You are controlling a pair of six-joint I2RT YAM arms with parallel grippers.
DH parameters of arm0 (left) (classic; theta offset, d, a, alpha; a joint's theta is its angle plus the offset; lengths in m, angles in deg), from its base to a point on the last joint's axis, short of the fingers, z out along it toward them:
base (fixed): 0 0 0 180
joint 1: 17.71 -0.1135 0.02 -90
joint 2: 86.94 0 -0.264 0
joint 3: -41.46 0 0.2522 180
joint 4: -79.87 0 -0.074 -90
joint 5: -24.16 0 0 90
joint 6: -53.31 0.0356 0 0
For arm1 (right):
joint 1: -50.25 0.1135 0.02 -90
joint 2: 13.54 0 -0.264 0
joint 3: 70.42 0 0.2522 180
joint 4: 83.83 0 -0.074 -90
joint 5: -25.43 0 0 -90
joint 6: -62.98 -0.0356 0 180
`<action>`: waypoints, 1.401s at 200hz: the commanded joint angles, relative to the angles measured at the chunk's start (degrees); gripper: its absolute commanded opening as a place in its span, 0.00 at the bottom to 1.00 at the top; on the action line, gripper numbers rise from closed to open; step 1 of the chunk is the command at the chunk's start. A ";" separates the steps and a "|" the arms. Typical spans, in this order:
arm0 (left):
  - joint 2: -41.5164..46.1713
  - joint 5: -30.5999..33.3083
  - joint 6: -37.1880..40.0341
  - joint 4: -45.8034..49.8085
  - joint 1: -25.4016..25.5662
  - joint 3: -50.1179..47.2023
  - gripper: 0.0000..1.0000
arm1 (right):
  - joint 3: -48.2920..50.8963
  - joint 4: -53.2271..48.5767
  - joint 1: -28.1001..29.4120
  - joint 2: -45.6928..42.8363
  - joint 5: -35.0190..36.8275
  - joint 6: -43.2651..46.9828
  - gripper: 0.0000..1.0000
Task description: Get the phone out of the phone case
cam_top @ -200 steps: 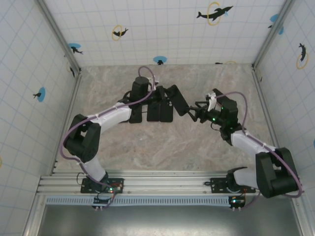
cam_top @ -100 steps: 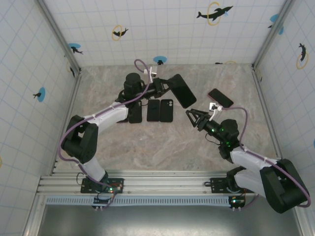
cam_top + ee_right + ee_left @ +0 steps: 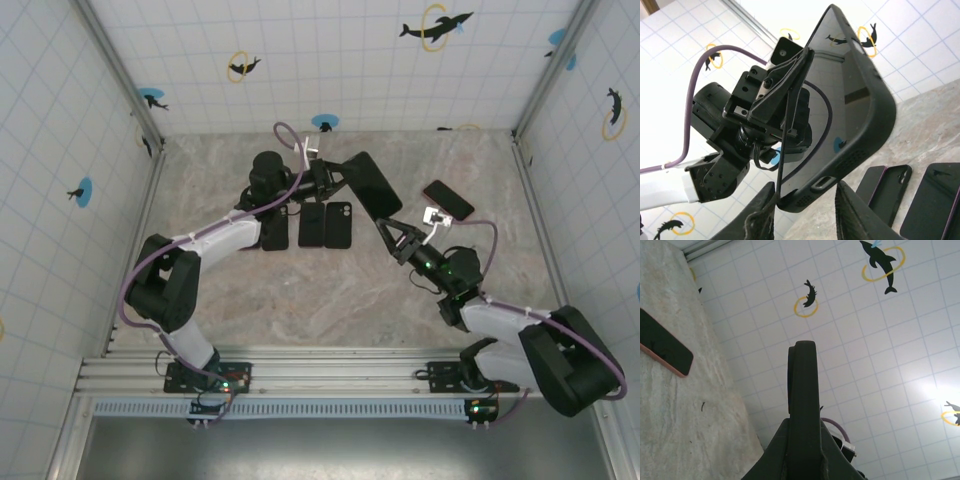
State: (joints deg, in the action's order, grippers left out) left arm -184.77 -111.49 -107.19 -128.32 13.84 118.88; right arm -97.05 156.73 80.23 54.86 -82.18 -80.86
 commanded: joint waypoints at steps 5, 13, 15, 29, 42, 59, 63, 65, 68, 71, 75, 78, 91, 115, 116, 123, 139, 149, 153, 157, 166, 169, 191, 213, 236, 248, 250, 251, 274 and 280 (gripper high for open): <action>1.58 -1.06 -2.94 -6.44 0.46 -0.33 0.00 | -2.17 6.32 0.79 1.08 -0.15 -0.84 0.27; 1.66 -1.18 -3.33 -6.95 0.56 -0.46 0.00 | -2.28 6.29 0.87 1.12 -0.06 -0.67 0.25; 1.71 -1.13 -3.44 -7.05 0.60 -0.51 0.00 | -2.33 6.21 0.87 1.25 -0.06 -0.65 0.25; 1.88 -1.19 -3.92 -7.72 0.78 -0.81 0.00 | -2.43 6.10 0.95 1.34 0.21 -0.66 0.24; 2.09 -0.96 -4.36 -7.90 0.89 -1.07 0.00 | -2.56 6.28 1.13 1.47 0.12 -0.35 0.21; 2.02 -0.90 -5.44 -8.84 1.15 -1.34 0.00 | -2.83 4.83 1.44 1.31 -0.13 1.64 0.18; 1.98 -0.93 -5.87 -9.27 1.24 -1.50 0.00 | -2.86 4.30 1.49 1.23 -0.19 2.23 0.18; 1.99 -0.91 -6.23 -9.57 1.26 -1.58 0.00 | -2.82 4.15 1.53 1.15 -0.20 2.58 0.18; 1.95 -0.93 -6.68 -10.01 1.25 -1.71 0.00 | -2.79 3.92 1.57 1.05 -0.23 3.02 0.17; 1.93 -0.93 -7.19 -10.54 1.33 -1.88 0.00 | -2.74 3.76 1.58 0.96 -0.37 3.38 0.17; 1.88 -0.93 -7.91 -11.10 1.40 -2.08 0.00 | -2.78 3.52 1.58 0.82 -0.34 3.91 0.17; 1.84 -1.01 -8.43 -11.48 1.41 -2.13 0.00 | -2.70 3.30 1.58 0.71 -0.33 4.38 0.17; 1.81 -0.94 -10.86 -14.04 1.39 -2.78 0.00 | -2.85 1.68 1.58 0.18 -0.18 6.83 0.16; 1.92 -1.17 -13.81 -17.39 2.06 -3.54 0.00 | -3.17 -0.45 0.89 -0.08 0.49 8.49 0.11; 1.97 -1.18 -13.89 -17.51 2.08 -3.58 0.00 | -3.19 -0.43 0.88 -0.05 0.44 8.49 0.11; 2.07 -1.12 -14.34 -17.80 2.31 -3.70 0.00 | -3.46 -1.20 0.70 0.05 0.32 8.82 0.10; 2.34 -1.57 -14.84 -18.29 2.71 -3.80 0.00 | -3.59 -2.99 0.20 -0.09 1.04 9.69 0.10; 2.67 -1.85 -14.93 -18.22 2.91 -3.88 0.00 | -3.40 -3.18 -0.46 -0.11 1.18 9.55 0.09; 2.79 -1.86 -14.93 -18.33 3.02 -4.10 0.00 | -3.40 -3.24 -0.72 -0.16 1.09 9.39 0.08; 2.92 -1.85 -15.01 -18.39 3.00 -4.27 0.00 | -3.40 -3.47 -0.93 -0.11 1.08 9.29 0.08; 3.36 -1.81 -15.25 -18.50 3.14 -4.76 0.00 | -3.48 -4.19 -1.31 -0.11 1.00 9.35 0.08; 3.48 -1.80 -15.34 -18.59 3.15 -4.99 0.00 | -3.53 -4.42 -1.45 -0.11 0.98 9.37 0.08; 4.39 -2.23 -15.90 -18.80 3.11 -5.67 0.00 | -3.23 -6.10 -2.42 -0.03 1.31 9.55 0.07; 5.67 -2.52 -14.53 -16.72 3.17 -5.73 0.00 | -3.34 -7.29 -3.23 0.32 1.00 9.57 0.05; 6.49 -2.88 -13.80 -15.64 3.29 -5.59 0.00 | -4.09 -10.07 -3.12 0.42 0.31 12.10 0.05; 6.66 -3.04 -13.88 -15.55 3.25 -5.29 0.00 | -4.45 -12.40 -3.14 -0.05 0.61 13.85 0.05; 6.61 -3.09 -13.83 -15.36 3.30 -5.19 0.00 | -4.45 -12.70 -3.14 -0.14 0.70 13.98 0.05; 6.64 -3.11 -13.81 -15.35 3.32 -5.15 0.00 | -4.45 -12.79 -3.20 -0.21 0.80 14.10 0.05; 6.97 -3.31 -10.92 -11.81 3.24 -4.93 0.00 | -4.19 -12.50 -3.77 -1.20 0.03 14.13 0.06; 6.97 -3.48 -9.76 -10.41 3.19 -4.60 0.00 | -4.25 -12.25 -3.78 -1.50 -0.56 14.12 0.07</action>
State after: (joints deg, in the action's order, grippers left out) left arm -182.27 -106.74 -117.75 -138.77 14.89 112.97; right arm -99.65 150.70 78.30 53.64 -87.03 -68.97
